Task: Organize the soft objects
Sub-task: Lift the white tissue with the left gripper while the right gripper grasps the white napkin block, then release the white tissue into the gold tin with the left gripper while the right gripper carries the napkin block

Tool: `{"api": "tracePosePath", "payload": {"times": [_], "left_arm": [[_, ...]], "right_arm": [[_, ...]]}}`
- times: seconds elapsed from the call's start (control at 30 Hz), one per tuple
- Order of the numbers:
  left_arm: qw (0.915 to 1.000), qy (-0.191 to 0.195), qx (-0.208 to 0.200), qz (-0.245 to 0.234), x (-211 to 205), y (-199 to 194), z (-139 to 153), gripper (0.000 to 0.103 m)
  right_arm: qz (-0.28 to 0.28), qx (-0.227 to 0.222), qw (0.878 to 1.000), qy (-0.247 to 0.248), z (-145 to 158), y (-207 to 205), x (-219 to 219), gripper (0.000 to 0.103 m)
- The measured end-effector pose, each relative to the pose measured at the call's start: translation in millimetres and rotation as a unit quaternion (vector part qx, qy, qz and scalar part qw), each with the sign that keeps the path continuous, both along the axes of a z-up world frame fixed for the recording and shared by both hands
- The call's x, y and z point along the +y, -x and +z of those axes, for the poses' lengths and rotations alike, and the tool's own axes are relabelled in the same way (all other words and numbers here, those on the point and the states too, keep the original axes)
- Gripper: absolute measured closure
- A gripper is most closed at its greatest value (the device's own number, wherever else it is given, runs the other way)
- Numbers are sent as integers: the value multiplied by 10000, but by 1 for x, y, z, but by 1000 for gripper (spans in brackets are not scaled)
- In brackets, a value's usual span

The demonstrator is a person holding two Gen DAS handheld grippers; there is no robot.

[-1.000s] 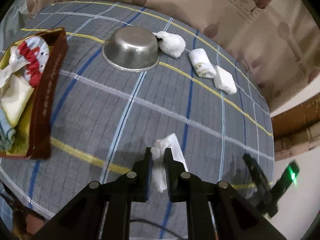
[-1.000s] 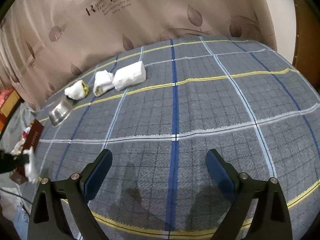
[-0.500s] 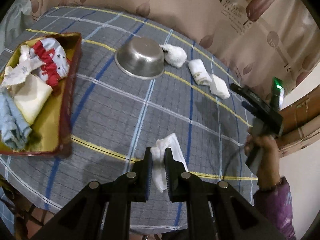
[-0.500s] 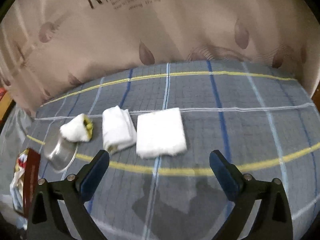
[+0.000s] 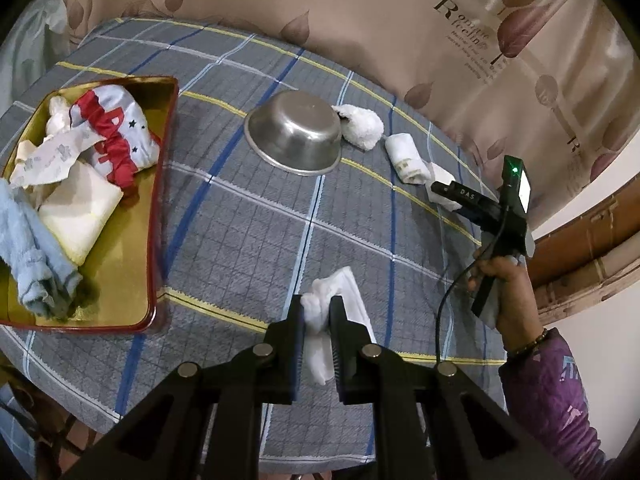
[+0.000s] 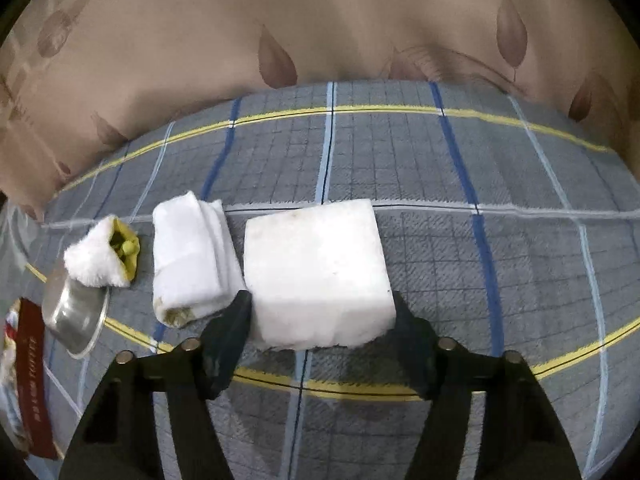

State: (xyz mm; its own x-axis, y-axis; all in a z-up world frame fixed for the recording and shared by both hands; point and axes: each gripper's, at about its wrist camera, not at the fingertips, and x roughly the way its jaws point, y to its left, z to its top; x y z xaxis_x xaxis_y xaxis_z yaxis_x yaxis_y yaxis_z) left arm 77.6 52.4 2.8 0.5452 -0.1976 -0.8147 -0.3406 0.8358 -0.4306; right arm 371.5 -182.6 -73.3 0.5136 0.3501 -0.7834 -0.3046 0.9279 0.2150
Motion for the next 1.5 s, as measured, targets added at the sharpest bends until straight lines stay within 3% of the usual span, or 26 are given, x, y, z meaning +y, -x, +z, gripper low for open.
{"api": "tracePosePath", "payload": {"times": [0.13, 0.4, 0.6, 0.73, 0.93, 1.13, 1.23, 1.37, 1.5], "left_arm": [[10000, -3, -42, 28, 1, 7, 4, 91], [9992, -193, -240, 256, 8, 41, 21, 91], [9958, -530, -299, 690, 46, 77, 37, 91], [9905, -827, -300, 1059, 93, 80, 47, 91], [9874, -1047, -364, 1133, 145, 42, 54, 91], [9884, -1067, -177, 1067, 184, -16, 30, 91], [9875, -1173, -46, 1052, 195, -35, 15, 91], [9898, -1032, 67, 978, 205, -56, -5, 90], [9909, -1125, 176, 722, 201, -69, -15, 83]], "right_arm": [[22, -214, 9995, -240, 12, 27, -14, 47], [444, -340, 9900, -1294, 25, 154, -34, 47], [684, -241, 9851, -1556, 25, 208, -33, 47], [719, -243, 9848, -1565, 29, 221, -35, 47], [723, -232, 9844, -1588, 32, 231, -34, 47], [721, -206, 9850, -1556, 34, 233, -30, 47], [707, -173, 9851, -1558, 33, 232, -30, 47], [731, -170, 9855, -1519, 34, 229, -26, 47], [787, -117, 9851, -1524, 31, 228, -21, 47]]}}
